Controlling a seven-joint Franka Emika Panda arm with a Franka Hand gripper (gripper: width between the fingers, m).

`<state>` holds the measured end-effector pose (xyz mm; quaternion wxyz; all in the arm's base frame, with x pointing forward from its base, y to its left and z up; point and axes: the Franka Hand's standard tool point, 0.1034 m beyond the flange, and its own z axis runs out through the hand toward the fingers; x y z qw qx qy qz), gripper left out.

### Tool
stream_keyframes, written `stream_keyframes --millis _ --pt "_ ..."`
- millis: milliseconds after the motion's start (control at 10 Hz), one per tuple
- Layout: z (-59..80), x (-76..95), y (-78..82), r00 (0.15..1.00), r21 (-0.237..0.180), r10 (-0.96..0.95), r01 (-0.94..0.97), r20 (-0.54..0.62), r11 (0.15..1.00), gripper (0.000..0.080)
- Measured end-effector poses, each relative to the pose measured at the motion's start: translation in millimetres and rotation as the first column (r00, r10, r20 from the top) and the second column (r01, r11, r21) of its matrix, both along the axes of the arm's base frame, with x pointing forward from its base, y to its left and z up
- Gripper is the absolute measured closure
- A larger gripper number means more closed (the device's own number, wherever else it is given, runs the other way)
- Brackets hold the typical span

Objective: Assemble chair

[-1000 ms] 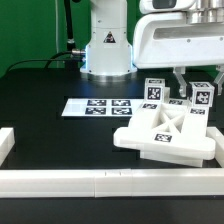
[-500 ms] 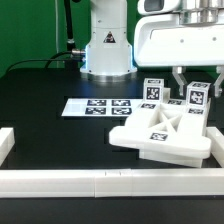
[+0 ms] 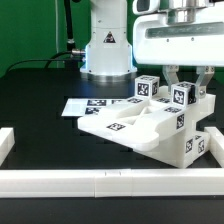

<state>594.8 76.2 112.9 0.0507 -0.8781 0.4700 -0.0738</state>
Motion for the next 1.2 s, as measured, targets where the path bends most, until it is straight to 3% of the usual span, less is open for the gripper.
stream_keyframes --millis 200,300,400,500,600,700,1200 --pt "0.7 0.6 -2.5 0.999 0.005 -0.035 0.035 0.002 0.999 0.0515" --pt "8.3 2.3 -0.8 1.0 0.007 -0.006 0.006 0.013 1.0 0.0342" --pt "21.0 2.5 1.5 1.0 0.018 0.005 -0.006 0.029 1.0 0.0342" --pt "36.4 3.8 3.4 0.999 0.032 0.016 -0.017 0.046 0.999 0.0196" --pt "52.0 5.9 4.1 0.998 0.051 0.018 -0.021 0.058 0.998 0.0164" --pt "60.5 7.7 3.3 0.997 0.056 0.022 -0.026 0.069 0.998 0.0164" --pt "55.3 6.5 3.4 0.998 0.052 0.024 -0.027 0.062 0.998 0.015"
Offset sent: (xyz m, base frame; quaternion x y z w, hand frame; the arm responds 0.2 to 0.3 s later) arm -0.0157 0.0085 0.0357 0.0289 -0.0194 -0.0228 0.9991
